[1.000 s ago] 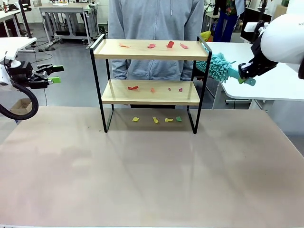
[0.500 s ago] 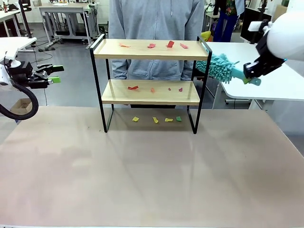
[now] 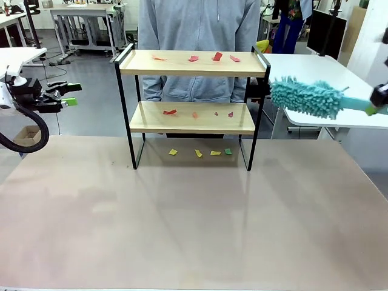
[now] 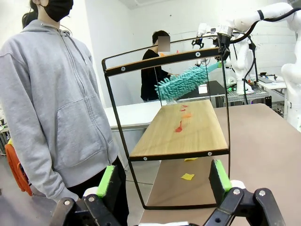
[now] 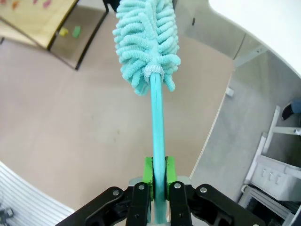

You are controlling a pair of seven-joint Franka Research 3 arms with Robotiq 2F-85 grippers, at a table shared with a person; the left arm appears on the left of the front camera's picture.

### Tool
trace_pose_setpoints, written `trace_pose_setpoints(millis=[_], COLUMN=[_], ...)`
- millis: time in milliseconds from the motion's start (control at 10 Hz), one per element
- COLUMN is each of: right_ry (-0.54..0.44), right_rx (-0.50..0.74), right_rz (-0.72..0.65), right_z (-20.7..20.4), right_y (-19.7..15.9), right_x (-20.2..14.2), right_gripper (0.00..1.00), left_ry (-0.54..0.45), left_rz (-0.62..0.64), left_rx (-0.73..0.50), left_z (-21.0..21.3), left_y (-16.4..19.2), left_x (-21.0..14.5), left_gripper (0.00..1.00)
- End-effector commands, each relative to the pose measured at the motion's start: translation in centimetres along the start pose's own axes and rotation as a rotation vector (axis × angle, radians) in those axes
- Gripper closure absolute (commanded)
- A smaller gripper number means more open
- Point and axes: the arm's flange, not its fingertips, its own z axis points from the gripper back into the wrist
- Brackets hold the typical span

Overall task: Clean the shelf.
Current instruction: Clean the specific section of the Shelf indicated by the human with the Duster.

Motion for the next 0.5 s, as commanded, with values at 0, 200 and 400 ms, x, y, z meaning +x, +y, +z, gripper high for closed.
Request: trace_pose_setpoints(millis=[0, 200, 400], right_ry=[0.064, 0.165, 0.204], right_rx=[-0.032, -0.004, 0.062], right_rz=[0.132, 0.310, 0.510], right_z=[2.3, 3.4, 5.3], right_y=[-0.1, 0.7, 2.9], right_x=[-1.9, -4.1, -6.0], right_gripper=[0.87, 0.87, 0.87], left_ry=[0.008, 0.008, 0.008], left_rz=[-0.003, -0.003, -0.003], left_rx=[-0.009, -0.009, -0.009], left_z=[0.0, 0.0, 0.0], left_y=[-0.1, -0.1, -0.1], left_x=[0.3, 0.3, 0.3], left_gripper=[0.00, 0.00, 0.00])
